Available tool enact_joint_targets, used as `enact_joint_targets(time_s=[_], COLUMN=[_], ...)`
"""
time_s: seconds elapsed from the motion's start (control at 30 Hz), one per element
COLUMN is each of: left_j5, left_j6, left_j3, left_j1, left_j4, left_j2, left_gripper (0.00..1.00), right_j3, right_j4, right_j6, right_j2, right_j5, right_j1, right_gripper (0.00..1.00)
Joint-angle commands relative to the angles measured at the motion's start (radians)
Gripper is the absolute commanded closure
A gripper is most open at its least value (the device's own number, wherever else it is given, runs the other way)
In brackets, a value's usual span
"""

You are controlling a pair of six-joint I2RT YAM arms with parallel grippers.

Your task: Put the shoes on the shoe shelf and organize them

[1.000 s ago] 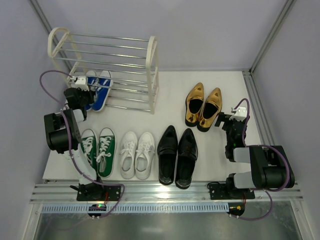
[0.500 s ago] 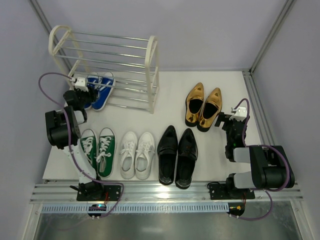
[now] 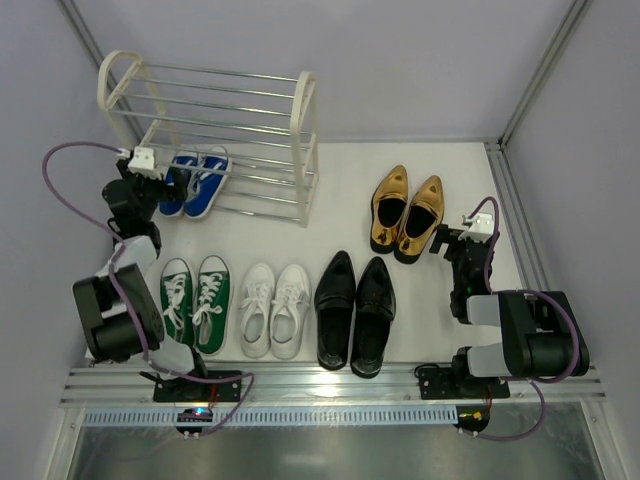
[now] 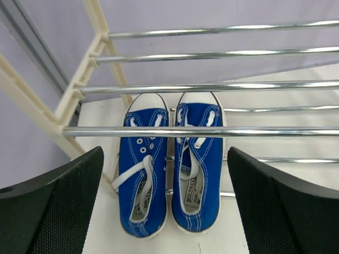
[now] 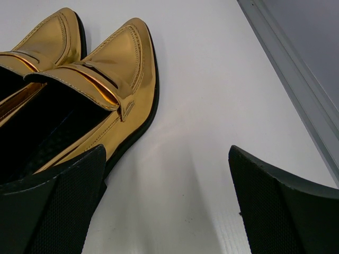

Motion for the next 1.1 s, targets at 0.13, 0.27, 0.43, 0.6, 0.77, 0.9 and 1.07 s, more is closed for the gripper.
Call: enact_joint_targets(time_s=[0.13,0.27,0.43,0.6,0.77,0.9,1.07], left_j5=[-0.035,-0.055,-0.035,-0.06,-0.126,-0.16,-0.187], left_j6=[0.345,0.481,0.575,0.687,0.634,0.58,0.525], left_j3=[0.184,0.376,0.341,0.258,0.184,0.131,0.103], left_j1=[0.012,0.026,0.043,0.041,0.026,0.0,-0.052], left_j4=[-1.145,-1.754,-2.109,-2.174,-2.078,-1.96,-1.837], left_j2=[-0.346,-0.302,-0.26,-0.279,-0.251,-0.229,-0.208], left_gripper=[0.05,0.06,0.05,0.02,0.0,0.0,0.0], right_j3=[0.005,0.006,0.006,0.005,0.006,0.006,0.005], right_j4=[0.076,0.076,0.076,0.076,0.076,0.076,0.076], right_j6=[-0.007,-0.006,-0.006,-0.006,-0.006,-0.006,-0.006], right_j2=[-0.009,-0.008,-0.007,-0.007,-0.007,-0.007,-0.008], right_j5=[-0.002,-0.002,-0.003,-0.003,0.0,0.0,-0.002], right_j1=[0.001,0.001,0.001,0.001,0.001,0.001,0.001], right_gripper=[0.03,0.02,0.03,0.03,0.03,0.03,0.03])
